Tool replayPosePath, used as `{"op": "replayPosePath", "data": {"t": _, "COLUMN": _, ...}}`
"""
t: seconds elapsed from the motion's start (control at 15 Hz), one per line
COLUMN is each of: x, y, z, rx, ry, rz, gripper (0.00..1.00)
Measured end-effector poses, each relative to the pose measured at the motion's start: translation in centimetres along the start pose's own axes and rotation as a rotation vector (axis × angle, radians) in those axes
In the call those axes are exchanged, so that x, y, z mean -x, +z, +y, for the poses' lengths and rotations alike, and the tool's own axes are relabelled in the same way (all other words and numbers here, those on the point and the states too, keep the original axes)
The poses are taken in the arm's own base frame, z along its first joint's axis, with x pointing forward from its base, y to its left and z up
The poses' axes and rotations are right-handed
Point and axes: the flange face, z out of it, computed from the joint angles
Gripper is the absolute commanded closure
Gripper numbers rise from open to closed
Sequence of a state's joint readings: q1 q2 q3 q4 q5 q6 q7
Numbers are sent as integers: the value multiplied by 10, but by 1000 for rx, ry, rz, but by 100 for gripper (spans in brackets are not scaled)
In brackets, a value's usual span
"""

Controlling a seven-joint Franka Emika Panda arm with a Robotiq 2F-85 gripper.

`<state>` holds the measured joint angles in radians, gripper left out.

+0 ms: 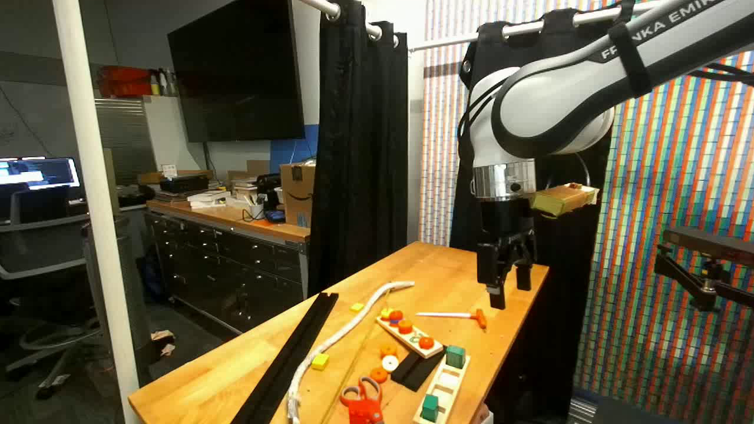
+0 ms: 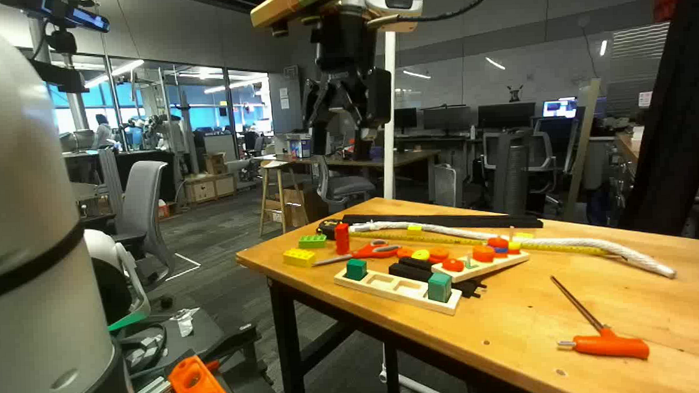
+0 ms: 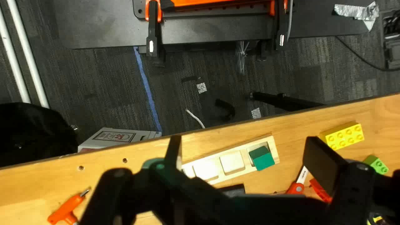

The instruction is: Remove the round orange block from the top of the round blue block and put it on the table

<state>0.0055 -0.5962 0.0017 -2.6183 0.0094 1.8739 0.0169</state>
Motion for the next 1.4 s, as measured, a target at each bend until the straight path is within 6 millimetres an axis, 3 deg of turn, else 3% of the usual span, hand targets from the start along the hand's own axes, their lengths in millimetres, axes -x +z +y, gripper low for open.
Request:
{"op": "replayPosePath", "data": {"t": 1.0, "x": -2, "y": 0, "z": 0, "rx": 0, "ry": 0, "rz": 0, "gripper": 0}}
{"op": "replayPosePath", "data": {"t": 1.2, "x": -15, "y": 0, "z": 0, "rx": 26, "ry": -4, "rz": 56, "gripper": 0}}
{"op": "replayPosePath", "data": {"t": 1.4, "x": -45, "y": -3, "z": 3, "rx": 75, "ry": 4, "rz": 174, "gripper": 0}}
